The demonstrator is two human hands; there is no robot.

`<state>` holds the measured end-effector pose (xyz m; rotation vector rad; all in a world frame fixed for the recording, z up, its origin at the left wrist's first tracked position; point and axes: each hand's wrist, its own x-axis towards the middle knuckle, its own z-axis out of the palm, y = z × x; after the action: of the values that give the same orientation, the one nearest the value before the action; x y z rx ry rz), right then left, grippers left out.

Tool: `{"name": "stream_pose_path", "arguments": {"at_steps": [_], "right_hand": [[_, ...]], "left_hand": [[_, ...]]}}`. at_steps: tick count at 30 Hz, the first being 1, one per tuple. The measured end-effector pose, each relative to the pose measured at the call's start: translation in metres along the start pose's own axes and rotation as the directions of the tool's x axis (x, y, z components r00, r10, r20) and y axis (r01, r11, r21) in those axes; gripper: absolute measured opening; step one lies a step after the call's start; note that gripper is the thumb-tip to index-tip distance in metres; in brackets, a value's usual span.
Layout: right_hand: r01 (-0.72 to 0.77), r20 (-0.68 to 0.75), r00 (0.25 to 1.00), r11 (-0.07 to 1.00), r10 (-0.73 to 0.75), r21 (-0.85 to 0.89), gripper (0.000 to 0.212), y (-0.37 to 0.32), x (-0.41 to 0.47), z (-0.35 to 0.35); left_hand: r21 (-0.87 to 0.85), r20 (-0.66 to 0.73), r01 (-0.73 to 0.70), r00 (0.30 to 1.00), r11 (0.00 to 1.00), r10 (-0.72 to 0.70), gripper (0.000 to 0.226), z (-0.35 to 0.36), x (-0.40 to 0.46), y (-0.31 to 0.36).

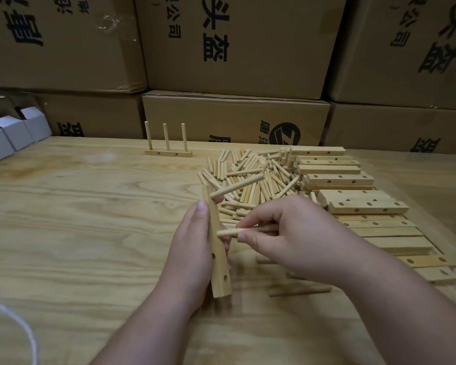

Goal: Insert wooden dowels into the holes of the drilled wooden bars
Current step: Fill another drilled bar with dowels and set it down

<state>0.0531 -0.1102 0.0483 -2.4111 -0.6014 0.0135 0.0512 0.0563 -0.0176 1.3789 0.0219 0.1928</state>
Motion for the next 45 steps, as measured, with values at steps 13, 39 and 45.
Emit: {"name": "stream_pose_path", "arguments": {"at_steps": [13,39,45], "right_hand": [[0.015,-0.022,1.000,0.999,-0.016,-0.044,0.028,-0.005,0.000,0.002],[0.029,0.173,0.985,0.998,-0.018,-0.062,0.008,-0.001,-0.002,-0.011],[0.083,0.167,0.983,0.997,-0.080,-0.009,0.007,-0.008,-0.004,-0.005]], "left_hand": [[0.121,-0.061,-0.029,0.997,0.992,0.037,0.041,0.000,-0.002,-0.004],[-0.250,-0.202,0.049,0.974,0.967,-0.102,0.042,0.001,0.007,0.002],[-0.230,-0.236,0.021,0.969,0.973,-0.077,0.042,0.000,0.007,0.000]]}}
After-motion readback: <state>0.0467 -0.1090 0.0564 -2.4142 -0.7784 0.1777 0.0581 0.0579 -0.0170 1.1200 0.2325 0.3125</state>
